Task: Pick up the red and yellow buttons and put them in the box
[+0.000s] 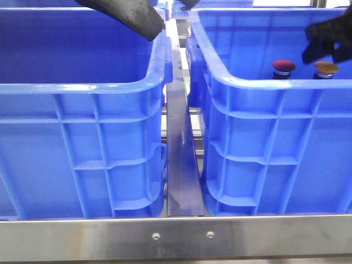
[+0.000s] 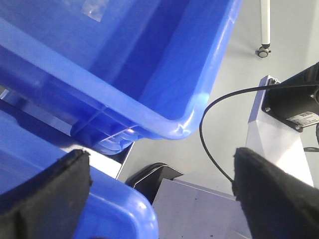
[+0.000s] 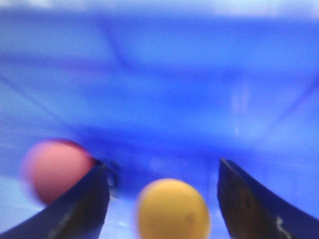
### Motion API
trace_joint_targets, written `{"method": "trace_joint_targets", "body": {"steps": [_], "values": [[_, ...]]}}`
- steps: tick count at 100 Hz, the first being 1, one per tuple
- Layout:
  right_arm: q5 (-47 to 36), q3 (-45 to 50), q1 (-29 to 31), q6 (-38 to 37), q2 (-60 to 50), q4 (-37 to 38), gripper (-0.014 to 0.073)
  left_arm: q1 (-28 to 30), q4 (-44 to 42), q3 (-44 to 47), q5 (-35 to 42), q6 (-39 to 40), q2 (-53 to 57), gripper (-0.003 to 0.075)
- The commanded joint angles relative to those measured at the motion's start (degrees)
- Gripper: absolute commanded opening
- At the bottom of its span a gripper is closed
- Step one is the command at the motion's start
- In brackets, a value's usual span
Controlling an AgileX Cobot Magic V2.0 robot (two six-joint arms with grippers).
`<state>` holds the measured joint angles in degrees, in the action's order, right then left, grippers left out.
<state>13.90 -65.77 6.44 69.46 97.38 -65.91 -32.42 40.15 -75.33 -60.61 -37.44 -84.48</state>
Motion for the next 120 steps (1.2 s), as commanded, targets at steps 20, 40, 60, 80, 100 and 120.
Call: {"method": "trace_joint_targets", "body": {"steps": [20, 40, 60, 80, 100, 120], "values": [[3.45, 2.25, 0.30, 0.64, -12.78, -0.60, 0.0493, -0.50, 3.34, -1.57, 0.96, -0.11, 1.91, 0.0554], [3.19, 10.11, 0.35, 0.64, -22.84, -0.42, 0.0393, -0.50, -1.25, -1.57, 6.21, 5.37, 1.91, 0.0542], [3.43, 17.25, 0.35, 0.64, -32.44, -0.42, 0.0076, -0.50, -14.39, -1.57, 11.52, 18.45, 1.91, 0.0375], [3.68, 23.19, 0.35, 0.64, -41.99, -0.42, -0.0099, 0.30, -27.66, -1.57, 13.22, 28.85, 3.06, -0.0001], [4.25, 27.83, 0.35, 0.64, -50.80, -0.42, -0.0103, 7.00, -28.13, -1.43, 13.81, 28.86, 6.24, -0.0020], [4.01, 31.56, 0.35, 0.90, -57.50, 2.55, -0.0102, 15.61, -28.36, 1.35, 15.57, 28.86, 12.06, -0.0020]]}}
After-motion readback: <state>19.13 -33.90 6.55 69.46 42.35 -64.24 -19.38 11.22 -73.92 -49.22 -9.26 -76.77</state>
